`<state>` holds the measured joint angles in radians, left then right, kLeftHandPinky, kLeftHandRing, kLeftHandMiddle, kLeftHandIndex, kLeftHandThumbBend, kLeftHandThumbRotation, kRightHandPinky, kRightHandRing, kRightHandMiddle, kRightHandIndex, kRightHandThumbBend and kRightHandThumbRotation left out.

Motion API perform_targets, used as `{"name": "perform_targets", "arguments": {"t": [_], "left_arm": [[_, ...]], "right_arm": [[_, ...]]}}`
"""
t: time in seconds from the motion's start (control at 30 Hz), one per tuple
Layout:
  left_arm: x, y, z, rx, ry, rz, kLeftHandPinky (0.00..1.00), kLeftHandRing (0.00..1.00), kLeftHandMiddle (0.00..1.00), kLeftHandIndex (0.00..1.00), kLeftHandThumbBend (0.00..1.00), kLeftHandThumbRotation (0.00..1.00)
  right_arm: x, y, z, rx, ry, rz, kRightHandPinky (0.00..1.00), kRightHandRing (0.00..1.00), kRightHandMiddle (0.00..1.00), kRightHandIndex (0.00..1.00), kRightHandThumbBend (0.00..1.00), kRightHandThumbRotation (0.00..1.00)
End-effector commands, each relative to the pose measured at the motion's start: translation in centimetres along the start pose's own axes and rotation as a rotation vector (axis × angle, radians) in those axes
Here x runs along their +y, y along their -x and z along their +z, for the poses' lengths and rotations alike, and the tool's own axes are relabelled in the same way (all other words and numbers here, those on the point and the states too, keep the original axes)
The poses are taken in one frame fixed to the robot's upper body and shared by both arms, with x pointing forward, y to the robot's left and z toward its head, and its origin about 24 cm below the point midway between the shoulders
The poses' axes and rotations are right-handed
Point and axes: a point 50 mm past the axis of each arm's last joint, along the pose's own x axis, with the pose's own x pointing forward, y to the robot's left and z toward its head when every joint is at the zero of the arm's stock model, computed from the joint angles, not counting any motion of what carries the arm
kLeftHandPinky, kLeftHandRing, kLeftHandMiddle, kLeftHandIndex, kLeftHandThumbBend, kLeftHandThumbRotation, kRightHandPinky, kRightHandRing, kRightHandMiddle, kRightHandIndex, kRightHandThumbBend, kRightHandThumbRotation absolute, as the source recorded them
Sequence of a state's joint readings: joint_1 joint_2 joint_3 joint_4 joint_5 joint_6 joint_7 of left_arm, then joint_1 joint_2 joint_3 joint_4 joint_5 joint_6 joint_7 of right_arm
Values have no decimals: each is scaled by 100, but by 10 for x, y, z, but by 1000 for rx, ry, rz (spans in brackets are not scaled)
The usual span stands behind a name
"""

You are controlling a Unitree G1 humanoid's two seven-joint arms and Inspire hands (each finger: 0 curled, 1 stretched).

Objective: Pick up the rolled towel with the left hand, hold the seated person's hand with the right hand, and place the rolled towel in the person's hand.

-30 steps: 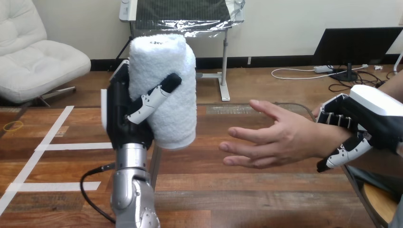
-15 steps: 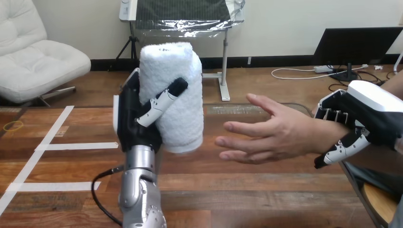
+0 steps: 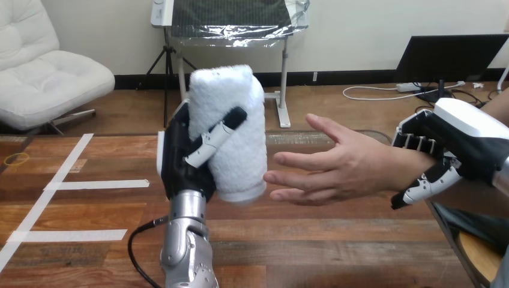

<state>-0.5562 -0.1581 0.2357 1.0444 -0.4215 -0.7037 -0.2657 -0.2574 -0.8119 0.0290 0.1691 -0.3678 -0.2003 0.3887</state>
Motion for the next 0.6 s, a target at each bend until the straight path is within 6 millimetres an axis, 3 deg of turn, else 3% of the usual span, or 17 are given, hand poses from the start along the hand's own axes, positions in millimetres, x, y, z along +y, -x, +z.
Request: {"name": "perform_targets", "arguments": {"t": [0.0, 0.57], "left_arm": [[-58, -35, 24, -128, 56, -168, 30, 34, 40, 42, 61, 0], [-89, -32, 16, -109, 60, -226, 31, 34, 39, 42, 67, 0]], "right_arm": [[-2, -18, 22, -76, -41, -22, 29, 34, 40, 42, 91, 3], [-4, -27, 36, -108, -33, -26, 29, 34, 40, 42, 92, 6]]}}
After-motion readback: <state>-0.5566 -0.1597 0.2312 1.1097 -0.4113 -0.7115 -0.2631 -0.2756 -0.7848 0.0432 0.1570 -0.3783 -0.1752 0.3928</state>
